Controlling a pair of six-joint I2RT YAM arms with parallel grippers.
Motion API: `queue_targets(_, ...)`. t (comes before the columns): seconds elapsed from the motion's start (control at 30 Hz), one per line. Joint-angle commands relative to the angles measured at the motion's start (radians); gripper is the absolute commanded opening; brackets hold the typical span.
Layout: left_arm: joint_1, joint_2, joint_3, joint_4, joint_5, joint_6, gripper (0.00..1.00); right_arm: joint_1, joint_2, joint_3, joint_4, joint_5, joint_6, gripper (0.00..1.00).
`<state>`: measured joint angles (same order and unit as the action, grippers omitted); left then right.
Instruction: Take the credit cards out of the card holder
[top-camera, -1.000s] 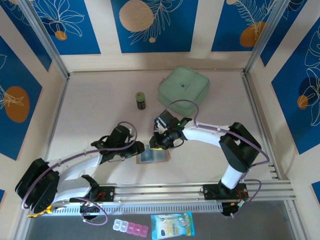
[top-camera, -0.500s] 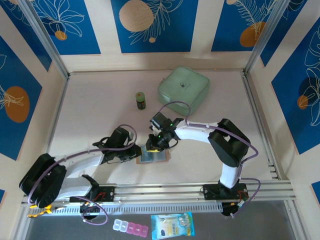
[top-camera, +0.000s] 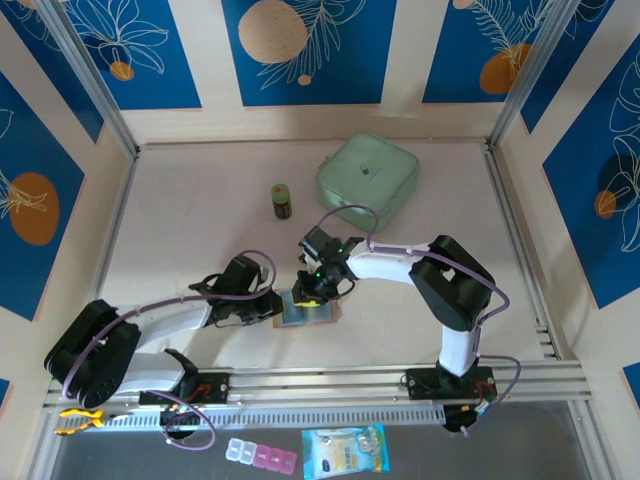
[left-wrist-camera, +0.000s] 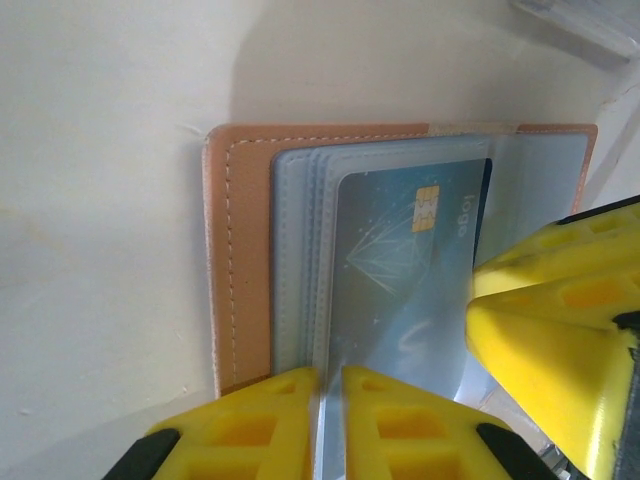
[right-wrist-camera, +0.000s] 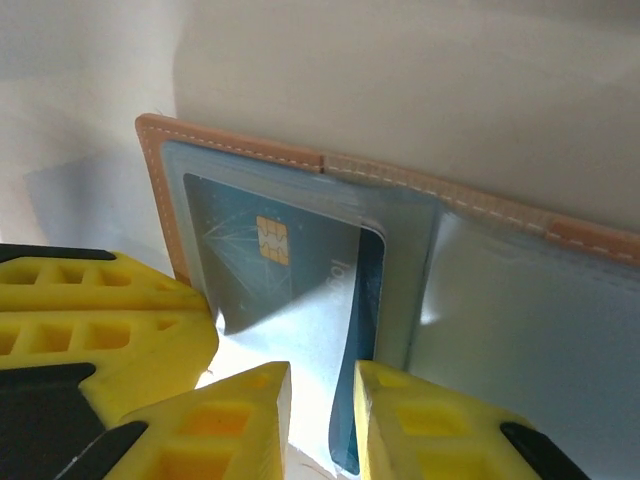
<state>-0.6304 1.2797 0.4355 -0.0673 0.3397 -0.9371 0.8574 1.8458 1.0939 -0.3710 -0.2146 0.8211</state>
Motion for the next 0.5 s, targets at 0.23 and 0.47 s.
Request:
queue_targets(0.23,0.010,0.030,0.006,-0.017,0.005,0.020,0.13,0.009,0.030,0.021,-0.004,-0.041,0.011,0.24)
queue_targets(0.47,0.009,0.042,0.009,-0.012,0.011,0.020,0.13,0.008,0.039,0.023,-0.003,-0.054,0.010,0.21)
